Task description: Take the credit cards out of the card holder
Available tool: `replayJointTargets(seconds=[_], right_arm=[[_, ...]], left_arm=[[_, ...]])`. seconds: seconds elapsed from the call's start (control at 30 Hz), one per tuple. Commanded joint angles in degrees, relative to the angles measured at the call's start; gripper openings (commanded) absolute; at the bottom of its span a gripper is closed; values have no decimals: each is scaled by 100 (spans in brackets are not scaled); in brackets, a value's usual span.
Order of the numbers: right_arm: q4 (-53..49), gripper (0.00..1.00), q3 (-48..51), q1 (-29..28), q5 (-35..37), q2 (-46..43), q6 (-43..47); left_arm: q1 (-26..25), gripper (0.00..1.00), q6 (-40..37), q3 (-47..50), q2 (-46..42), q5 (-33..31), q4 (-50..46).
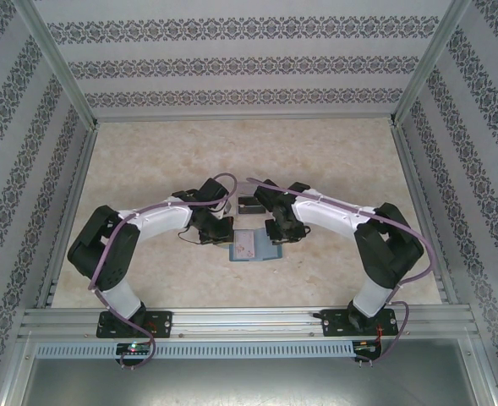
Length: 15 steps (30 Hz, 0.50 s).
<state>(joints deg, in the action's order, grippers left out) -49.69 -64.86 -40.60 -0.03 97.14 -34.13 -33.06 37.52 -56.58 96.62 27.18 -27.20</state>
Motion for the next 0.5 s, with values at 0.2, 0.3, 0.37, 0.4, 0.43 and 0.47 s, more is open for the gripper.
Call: replayJointTargets(seconds=[0.2,0.3,0.37,0.4,0.43,0.47], right_arm=[[911,23,72,41,-1074,-275,-383],[1338,22,171,43,-1506,-193,-553],[1573,22,220,43,-1724,-117,-667],[1666,22,256,43,-1789,-95,-705],[1748,22,274,42,-1850,-65,-742],[1830,22,294,43,-1894,-35,-777]], left_arm=[[-69,0,232,-240,-91,261,82],[-71,0,307,-220,-25,437,284],[-69,0,354,-188,32,567,420],[-69,0,374,-172,53,602,476],[-69,0,394,-153,83,629,532],[-69,0,421,-137,106,659,584]])
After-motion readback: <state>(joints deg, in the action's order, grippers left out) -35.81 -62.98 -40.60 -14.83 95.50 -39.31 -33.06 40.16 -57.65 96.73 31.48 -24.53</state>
